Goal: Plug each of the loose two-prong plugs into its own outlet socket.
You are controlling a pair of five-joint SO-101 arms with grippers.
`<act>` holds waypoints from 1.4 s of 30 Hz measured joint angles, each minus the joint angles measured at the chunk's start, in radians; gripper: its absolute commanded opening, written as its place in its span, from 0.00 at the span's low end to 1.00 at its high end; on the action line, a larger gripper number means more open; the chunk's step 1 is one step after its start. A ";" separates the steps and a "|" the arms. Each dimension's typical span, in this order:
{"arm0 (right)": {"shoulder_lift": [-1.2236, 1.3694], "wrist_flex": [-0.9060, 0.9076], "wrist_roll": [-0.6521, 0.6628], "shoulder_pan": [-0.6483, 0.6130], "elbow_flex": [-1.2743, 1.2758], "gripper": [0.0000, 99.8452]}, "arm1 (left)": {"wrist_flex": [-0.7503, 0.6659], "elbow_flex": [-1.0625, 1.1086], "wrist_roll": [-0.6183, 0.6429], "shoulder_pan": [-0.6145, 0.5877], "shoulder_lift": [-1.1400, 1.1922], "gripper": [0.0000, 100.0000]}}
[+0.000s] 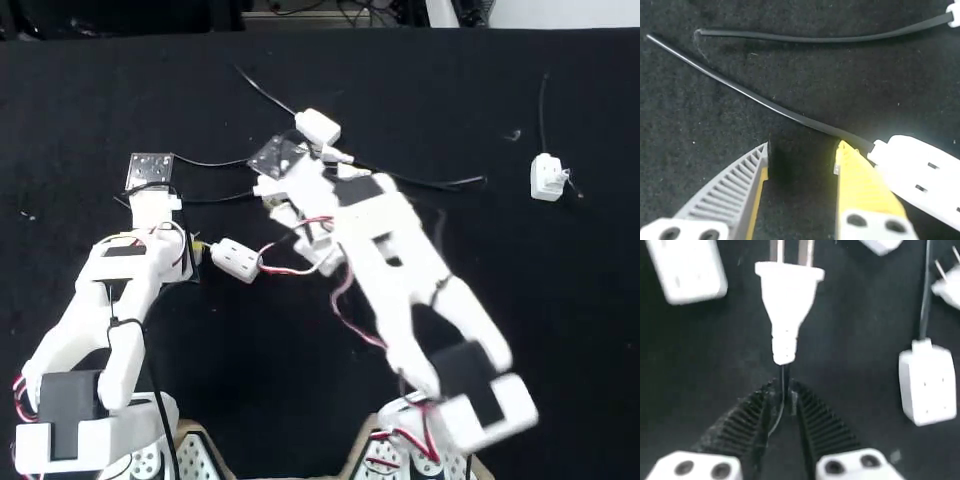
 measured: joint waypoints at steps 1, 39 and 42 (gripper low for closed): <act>-0.023 0.017 0.029 0.003 0.025 0.01 | 0.000 0.000 0.000 0.000 0.000 0.21; 0.112 -0.147 -0.052 -0.224 0.173 0.17 | 0.000 0.000 0.000 0.000 0.000 0.21; 0.112 -0.147 -0.103 -0.224 0.153 0.17 | 0.000 0.000 0.000 0.000 0.000 0.21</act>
